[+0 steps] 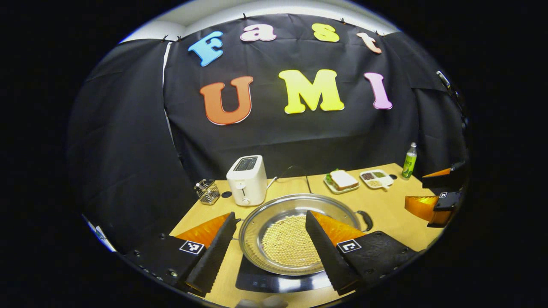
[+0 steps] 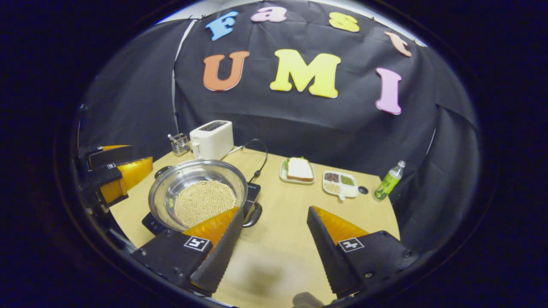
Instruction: First push the handle of the pot to place it horizontally, then grasp the pot with both hands and set it on the induction cooktop.
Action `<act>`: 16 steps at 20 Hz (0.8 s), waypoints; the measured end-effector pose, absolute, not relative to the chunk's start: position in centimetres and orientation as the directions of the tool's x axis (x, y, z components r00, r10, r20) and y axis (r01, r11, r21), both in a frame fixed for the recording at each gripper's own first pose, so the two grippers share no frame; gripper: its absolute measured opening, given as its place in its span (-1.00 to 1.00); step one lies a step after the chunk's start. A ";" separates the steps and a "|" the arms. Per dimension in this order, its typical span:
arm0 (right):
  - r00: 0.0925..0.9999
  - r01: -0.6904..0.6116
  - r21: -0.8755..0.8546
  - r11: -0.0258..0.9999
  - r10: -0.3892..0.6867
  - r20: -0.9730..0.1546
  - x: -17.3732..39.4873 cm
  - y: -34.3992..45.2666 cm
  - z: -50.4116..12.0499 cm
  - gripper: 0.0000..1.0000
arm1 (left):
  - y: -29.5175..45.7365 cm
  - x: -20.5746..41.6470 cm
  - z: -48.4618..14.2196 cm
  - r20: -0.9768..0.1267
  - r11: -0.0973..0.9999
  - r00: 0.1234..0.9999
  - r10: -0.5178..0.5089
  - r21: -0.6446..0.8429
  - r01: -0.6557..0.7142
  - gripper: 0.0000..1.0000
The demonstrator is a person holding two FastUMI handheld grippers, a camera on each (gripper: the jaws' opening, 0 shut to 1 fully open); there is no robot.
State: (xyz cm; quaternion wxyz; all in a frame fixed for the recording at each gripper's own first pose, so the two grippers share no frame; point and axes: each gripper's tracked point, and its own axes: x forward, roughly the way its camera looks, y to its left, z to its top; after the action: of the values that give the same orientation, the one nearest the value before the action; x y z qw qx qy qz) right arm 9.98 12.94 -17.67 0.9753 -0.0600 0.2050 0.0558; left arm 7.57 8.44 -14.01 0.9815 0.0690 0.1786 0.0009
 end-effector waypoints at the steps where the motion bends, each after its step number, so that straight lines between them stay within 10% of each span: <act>1: 0.921 -0.127 -0.093 0.988 0.083 -0.380 9.1 12.0 -16.3 0.90 | 7.5 6.6 -12.8 -0.336 0.992 0.941 0.034 0.129 0.010 0.94; 16: 0.997 0.005 -0.032 0.999 -0.008 -0.073 -0.7 -6.6 -0.9 1.00 | -8.2 -0.1 3.6 -0.066 0.995 0.998 -0.021 0.097 0.028 0.93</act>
State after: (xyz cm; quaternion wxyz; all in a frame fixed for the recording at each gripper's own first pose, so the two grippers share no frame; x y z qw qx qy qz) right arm -0.67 -6.56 -0.86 0.9992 -0.0160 0.0364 -0.0033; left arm -0.09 -8.17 3.60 0.9982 0.0492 0.0324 -0.0122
